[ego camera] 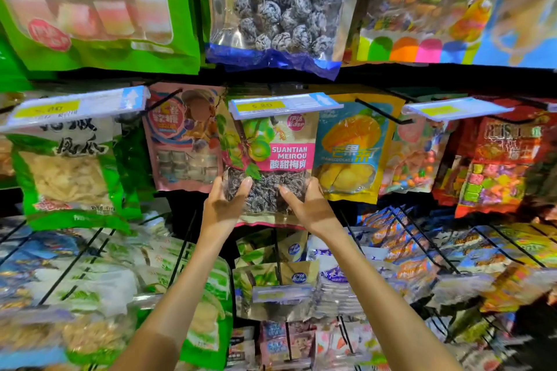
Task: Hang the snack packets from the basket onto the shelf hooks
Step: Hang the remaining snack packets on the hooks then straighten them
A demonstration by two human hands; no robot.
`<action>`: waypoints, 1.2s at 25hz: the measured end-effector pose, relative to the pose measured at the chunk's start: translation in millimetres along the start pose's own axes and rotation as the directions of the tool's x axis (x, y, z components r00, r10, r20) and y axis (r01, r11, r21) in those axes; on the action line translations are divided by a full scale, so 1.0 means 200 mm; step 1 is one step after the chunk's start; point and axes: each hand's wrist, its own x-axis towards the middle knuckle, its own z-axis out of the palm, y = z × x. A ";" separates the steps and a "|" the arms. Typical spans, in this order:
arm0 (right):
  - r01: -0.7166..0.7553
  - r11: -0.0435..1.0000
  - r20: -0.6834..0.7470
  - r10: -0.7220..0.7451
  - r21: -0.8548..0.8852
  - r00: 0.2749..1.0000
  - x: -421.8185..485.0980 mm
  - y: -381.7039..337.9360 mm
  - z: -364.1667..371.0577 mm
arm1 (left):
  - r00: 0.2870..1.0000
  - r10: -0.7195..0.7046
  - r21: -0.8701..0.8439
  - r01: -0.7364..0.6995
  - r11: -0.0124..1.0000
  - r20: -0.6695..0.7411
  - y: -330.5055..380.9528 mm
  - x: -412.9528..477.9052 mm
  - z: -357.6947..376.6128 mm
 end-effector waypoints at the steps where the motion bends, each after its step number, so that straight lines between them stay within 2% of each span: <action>1: -0.001 0.996 0.000 0.001 -0.091 1.000 0.00 0.00 -0.02 | 0.999 0.040 0.089 -0.036 0.995 -0.035 0.02 -0.01 -0.01; 3: 0.022 0.965 -0.003 -0.023 -0.263 1.000 -0.01 0.00 -0.06 | 0.991 0.128 0.336 -0.104 0.936 -0.049 0.06 -0.03 -0.02; 4: 0.039 0.942 0.016 -0.035 -0.332 0.999 -0.01 0.00 -0.09 | 0.992 0.121 0.463 -0.090 0.882 -0.038 0.08 -0.05 -0.03; 5: 0.056 0.915 0.040 -0.043 -0.400 0.998 -0.01 0.00 -0.11 | 0.993 0.116 0.627 -0.071 0.776 -0.031 0.11 -0.07 -0.03; 7: 0.100 0.839 0.094 -0.059 -0.535 0.994 0.00 0.00 -0.17 | 0.986 0.168 0.914 -0.056 0.402 -0.014 0.16 -0.09 -0.04; 8: 0.131 0.788 0.125 -0.069 -0.602 0.990 -0.01 -0.01 -0.20 | 0.983 0.183 0.975 -0.038 0.218 -0.003 0.18 -0.10 -0.04; 10: 0.207 0.667 0.193 -0.095 -0.716 0.977 -0.02 -0.04 -0.27 | 0.980 0.198 1.000 0.002 -0.026 0.003 0.25 -0.16 -0.02; 13: 0.278 0.516 0.266 -0.099 -0.810 0.959 -0.03 -0.06 -0.36 | 0.960 0.277 0.978 0.024 -0.206 0.035 0.30 -0.28 0.04; 14: 0.287 0.482 0.274 -0.099 -0.828 0.957 -0.03 -0.06 -0.39 | 0.952 0.302 0.973 0.017 -0.229 0.054 0.31 -0.32 0.08; 17: 0.318 0.419 0.275 -0.161 -0.850 0.948 -0.07 -0.03 -0.50 | 0.966 0.227 0.963 -0.062 -0.261 0.124 0.32 -0.44 0.23; 22: 0.351 0.473 0.265 -0.239 -0.808 0.934 -0.16 0.07 -0.71 | 0.955 0.208 0.944 -0.145 -0.295 0.212 0.30 -0.52 0.45; 25: 0.327 0.516 0.248 -0.217 -0.792 0.944 -0.20 0.13 -0.84 | 0.949 0.192 0.934 -0.185 -0.307 0.251 0.28 -0.54 0.58; 27: 0.301 0.513 0.231 -0.197 -0.804 0.953 -0.20 0.16 -0.92 | 0.951 0.155 0.932 -0.217 -0.289 0.269 0.27 -0.56 0.67; 30: 0.289 0.515 0.245 -0.153 -0.807 0.957 -0.17 0.18 -1.00 | 0.953 0.097 0.948 -0.268 -0.169 0.287 0.25 -0.56 0.77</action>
